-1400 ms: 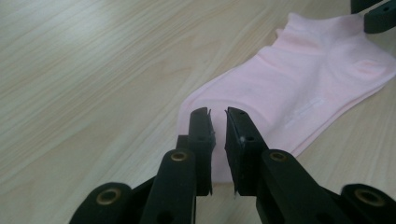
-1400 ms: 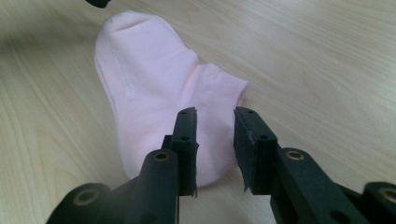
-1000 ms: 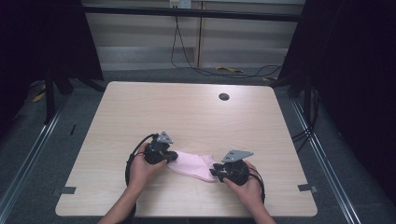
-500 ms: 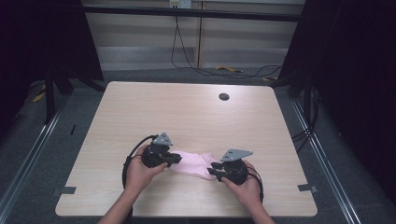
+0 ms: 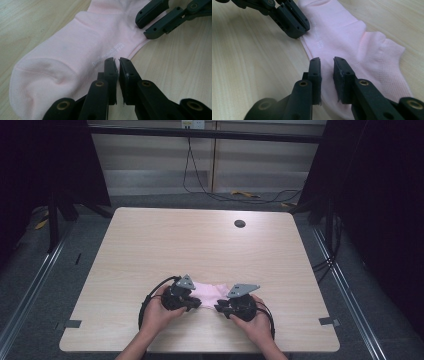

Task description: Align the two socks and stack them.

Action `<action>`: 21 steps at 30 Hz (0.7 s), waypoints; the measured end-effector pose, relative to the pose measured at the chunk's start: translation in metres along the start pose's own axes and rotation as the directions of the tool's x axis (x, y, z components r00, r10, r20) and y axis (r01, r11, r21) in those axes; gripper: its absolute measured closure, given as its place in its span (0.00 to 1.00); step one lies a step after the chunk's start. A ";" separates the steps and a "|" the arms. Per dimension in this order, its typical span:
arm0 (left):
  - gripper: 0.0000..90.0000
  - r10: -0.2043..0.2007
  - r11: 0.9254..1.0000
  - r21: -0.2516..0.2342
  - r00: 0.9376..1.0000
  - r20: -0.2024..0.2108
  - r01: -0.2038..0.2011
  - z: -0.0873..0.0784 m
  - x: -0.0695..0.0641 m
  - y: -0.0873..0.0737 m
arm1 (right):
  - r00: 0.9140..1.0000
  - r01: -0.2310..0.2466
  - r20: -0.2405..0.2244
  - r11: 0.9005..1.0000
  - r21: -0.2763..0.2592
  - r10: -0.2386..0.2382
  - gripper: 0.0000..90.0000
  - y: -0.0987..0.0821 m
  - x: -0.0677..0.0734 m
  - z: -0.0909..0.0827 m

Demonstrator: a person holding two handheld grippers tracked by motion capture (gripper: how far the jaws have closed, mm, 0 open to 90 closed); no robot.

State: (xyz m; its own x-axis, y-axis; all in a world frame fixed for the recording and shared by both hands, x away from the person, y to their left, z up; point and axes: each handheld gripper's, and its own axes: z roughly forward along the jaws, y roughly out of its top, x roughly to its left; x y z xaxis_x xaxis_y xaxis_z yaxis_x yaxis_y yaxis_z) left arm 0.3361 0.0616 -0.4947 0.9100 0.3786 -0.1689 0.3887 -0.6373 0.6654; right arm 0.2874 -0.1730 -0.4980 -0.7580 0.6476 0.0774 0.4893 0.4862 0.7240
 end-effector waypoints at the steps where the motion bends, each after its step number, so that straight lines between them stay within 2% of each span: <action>1: 0.94 0.000 1.000 0.000 1.000 0.000 0.000 0.000 0.000 0.000 | 1.000 0.000 0.000 1.000 0.000 0.000 0.85 0.000 0.000 0.000; 5: 0.99 0.004 1.000 0.007 1.000 -0.006 -0.004 0.002 0.001 0.003 | 1.000 -0.012 0.011 1.000 -0.011 0.012 0.90 0.001 -0.007 0.002; 6: 1.00 -0.007 1.000 -0.002 1.000 0.005 0.007 0.003 0.004 0.004 | 1.000 -0.017 0.019 1.000 -0.011 0.017 0.94 0.003 -0.009 0.003; 8: 1.00 -0.013 1.000 -0.003 1.000 -0.001 0.013 0.004 0.005 0.005 | 1.000 -0.018 0.023 1.000 -0.010 0.018 0.97 0.004 -0.010 0.003; 11: 1.00 -0.008 1.000 0.005 1.000 -0.012 0.008 0.003 0.004 0.007 | 1.000 -0.021 0.015 1.000 -0.013 0.021 0.98 0.005 -0.011 0.003; 13: 1.00 -0.010 1.000 -0.015 1.000 -0.010 0.010 -0.002 0.005 0.007 | 1.000 -0.025 0.013 0.999 -0.022 0.025 0.99 0.007 -0.011 0.000; 15: 1.00 -0.004 1.000 -0.013 1.000 -0.012 0.004 -0.004 0.006 0.007 | 1.000 -0.027 0.010 0.999 -0.029 0.027 0.99 0.007 -0.011 -0.001; 19: 1.00 -0.010 1.000 -0.018 1.000 -0.018 0.009 -0.010 0.006 0.008 | 1.000 -0.026 -0.002 0.999 -0.044 0.026 0.99 0.010 -0.009 -0.005; 21: 1.00 -0.021 1.000 -0.017 1.000 -0.008 0.021 -0.011 0.006 0.008 | 1.000 -0.025 -0.004 0.998 -0.052 0.025 0.99 0.011 -0.008 -0.008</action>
State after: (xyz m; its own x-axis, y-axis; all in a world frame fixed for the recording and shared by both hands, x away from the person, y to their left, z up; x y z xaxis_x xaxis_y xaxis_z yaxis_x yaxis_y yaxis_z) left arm 0.3426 0.0662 -0.4823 0.9006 0.3969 -0.1773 0.4049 -0.6177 0.6741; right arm 0.2961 -0.1774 -0.4852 -0.7471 0.6575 0.0981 0.4851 0.4383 0.7567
